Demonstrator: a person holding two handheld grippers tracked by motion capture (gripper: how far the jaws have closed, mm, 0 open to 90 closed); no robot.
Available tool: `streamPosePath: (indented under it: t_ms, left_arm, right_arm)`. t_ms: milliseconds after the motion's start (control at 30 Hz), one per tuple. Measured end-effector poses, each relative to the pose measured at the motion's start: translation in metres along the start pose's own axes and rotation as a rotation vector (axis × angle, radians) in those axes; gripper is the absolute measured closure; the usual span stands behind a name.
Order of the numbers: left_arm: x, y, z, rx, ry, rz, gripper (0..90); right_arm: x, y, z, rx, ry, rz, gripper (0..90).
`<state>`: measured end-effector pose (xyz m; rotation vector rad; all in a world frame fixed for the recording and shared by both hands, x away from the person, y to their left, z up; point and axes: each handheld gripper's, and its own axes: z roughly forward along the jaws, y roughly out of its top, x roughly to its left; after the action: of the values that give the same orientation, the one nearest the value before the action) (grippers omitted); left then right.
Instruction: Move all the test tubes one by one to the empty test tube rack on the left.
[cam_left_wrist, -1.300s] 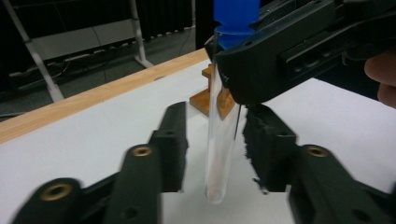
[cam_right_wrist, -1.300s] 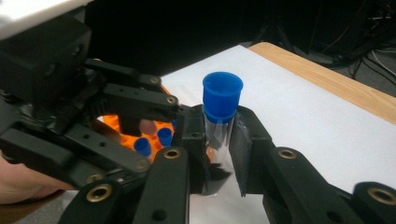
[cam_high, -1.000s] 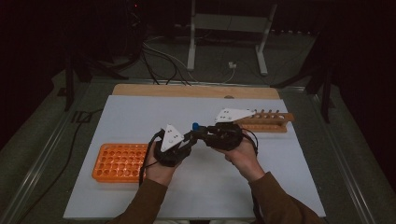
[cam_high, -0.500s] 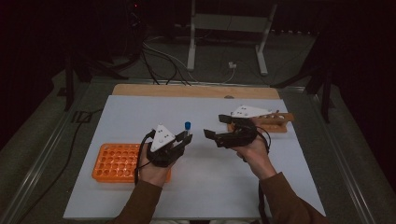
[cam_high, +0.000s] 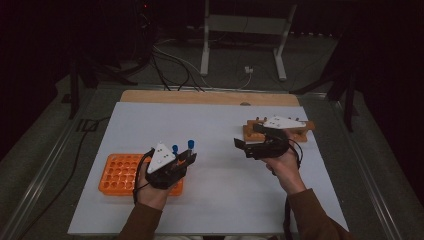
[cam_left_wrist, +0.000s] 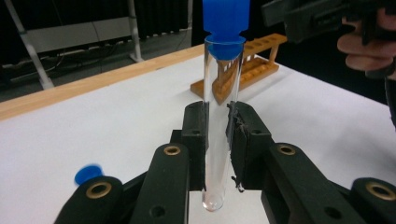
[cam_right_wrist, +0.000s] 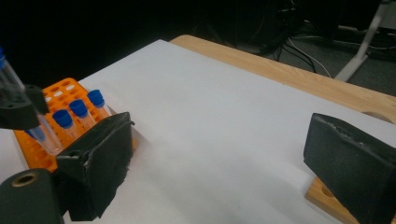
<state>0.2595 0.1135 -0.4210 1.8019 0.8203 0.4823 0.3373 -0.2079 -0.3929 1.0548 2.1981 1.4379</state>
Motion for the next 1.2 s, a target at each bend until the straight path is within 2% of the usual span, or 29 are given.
streamPosePath:
  t_ms: [567,833,1000,1200]
  left_arm:
    - [0.001,-0.036,-0.030,0.008,-0.006,0.014,77.6]
    - [0.007,-0.054,-0.027,0.039,0.013,0.009,77.7]
    - [0.005,-0.062,-0.021,0.079,0.036,0.032,77.7]
    - [0.004,-0.069,-0.017,0.131,0.053,0.036,77.7]
  right_arm:
    - [-0.005,-0.005,-0.004,-0.008,-0.008,0.015,8.2]
    - [-0.004,-0.005,-0.004,-0.012,-0.007,0.018,8.2]
    - [-0.005,-0.008,-0.006,-0.017,-0.006,0.022,8.3]
    - [-0.008,-0.011,-0.010,-0.020,-0.009,0.030,8.5]
